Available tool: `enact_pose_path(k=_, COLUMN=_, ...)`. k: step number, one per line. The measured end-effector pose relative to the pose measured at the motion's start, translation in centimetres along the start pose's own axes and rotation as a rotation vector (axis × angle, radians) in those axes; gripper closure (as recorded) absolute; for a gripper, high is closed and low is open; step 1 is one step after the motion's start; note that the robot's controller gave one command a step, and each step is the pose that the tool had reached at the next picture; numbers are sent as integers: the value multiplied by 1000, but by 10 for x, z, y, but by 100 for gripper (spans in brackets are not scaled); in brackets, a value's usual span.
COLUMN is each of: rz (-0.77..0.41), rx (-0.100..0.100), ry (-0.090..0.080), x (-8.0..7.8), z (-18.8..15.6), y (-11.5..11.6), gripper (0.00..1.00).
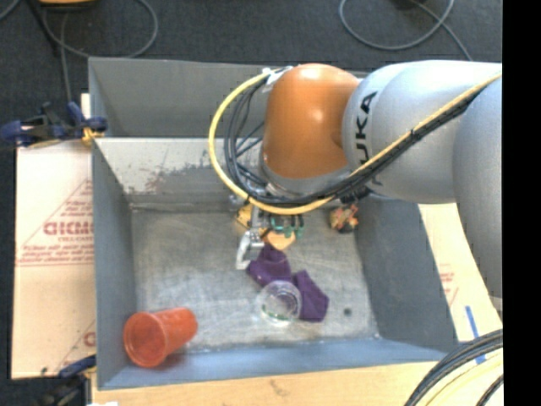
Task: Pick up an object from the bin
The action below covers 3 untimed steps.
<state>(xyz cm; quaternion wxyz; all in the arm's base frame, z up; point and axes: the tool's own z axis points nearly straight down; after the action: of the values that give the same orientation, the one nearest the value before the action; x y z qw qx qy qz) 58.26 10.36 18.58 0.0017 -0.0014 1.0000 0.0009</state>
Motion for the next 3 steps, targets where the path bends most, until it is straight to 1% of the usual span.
enact_pose_path(k=1, rz=-128, rx=2, ry=-2, x=18, z=-1, y=-5, gripper=0)
enact_pose_path(k=2, rz=-390, rx=2, ry=-1, x=28, z=25, y=-25, gripper=0)
enact_pose_path(k=3, rz=-339, rx=0, ry=-2, x=-6, z=83, y=-67, gripper=100)
